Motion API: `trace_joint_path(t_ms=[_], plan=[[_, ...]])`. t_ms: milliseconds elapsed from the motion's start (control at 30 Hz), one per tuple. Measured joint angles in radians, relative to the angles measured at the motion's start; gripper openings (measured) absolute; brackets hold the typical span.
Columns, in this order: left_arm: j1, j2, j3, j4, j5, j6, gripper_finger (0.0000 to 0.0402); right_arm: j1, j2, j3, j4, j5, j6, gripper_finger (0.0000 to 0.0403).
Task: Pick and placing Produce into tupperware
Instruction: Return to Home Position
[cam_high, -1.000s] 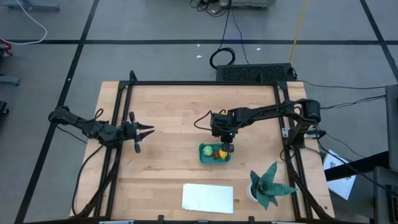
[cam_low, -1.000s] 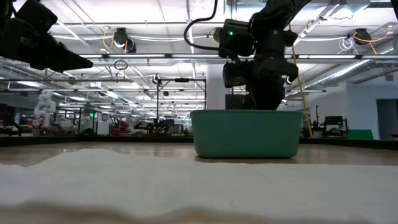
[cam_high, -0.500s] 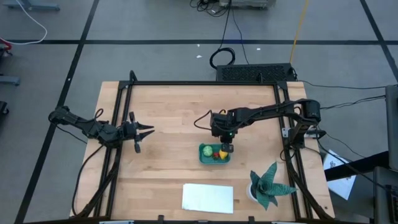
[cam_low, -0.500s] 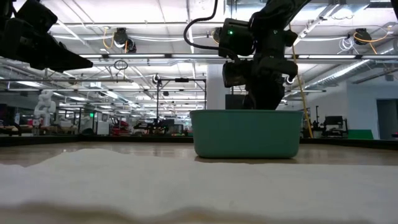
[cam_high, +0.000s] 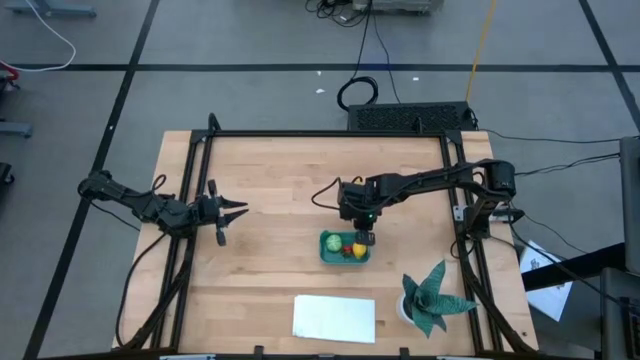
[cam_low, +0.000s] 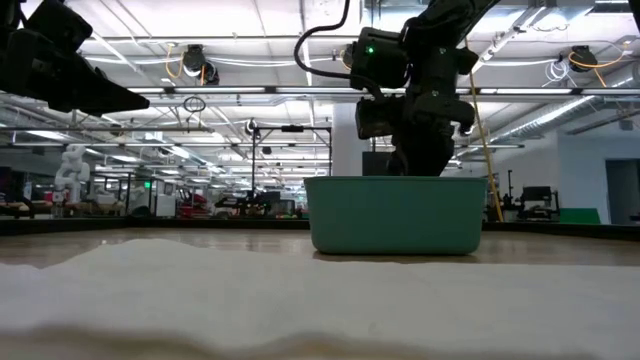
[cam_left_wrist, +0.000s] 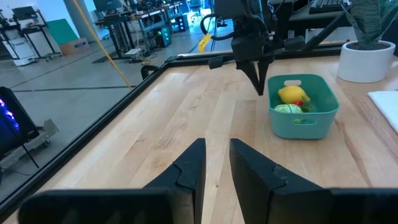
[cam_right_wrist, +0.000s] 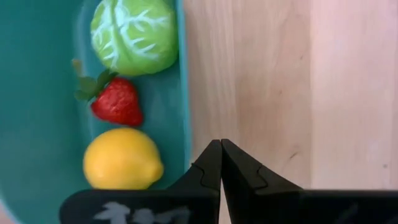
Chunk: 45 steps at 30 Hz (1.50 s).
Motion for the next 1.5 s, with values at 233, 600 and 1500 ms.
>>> trace_joint_path(t_ms=[233,600,1500], plan=[[0.0,0.0,0.0,0.0,-0.001,0.001,0.0079,-0.004,0.0,0.0,0.021,0.015,-0.023,0.0],[0.0,0.0,0.0,0.133,-0.052,0.077,0.0078,-0.008,-0.134,0.0,0.048,0.01,-0.029,0.0],[-0.096,0.0,0.238,0.032,-0.108,0.207,0.0001,0.201,-0.926,-0.021,-0.044,0.304,0.188,0.0]])
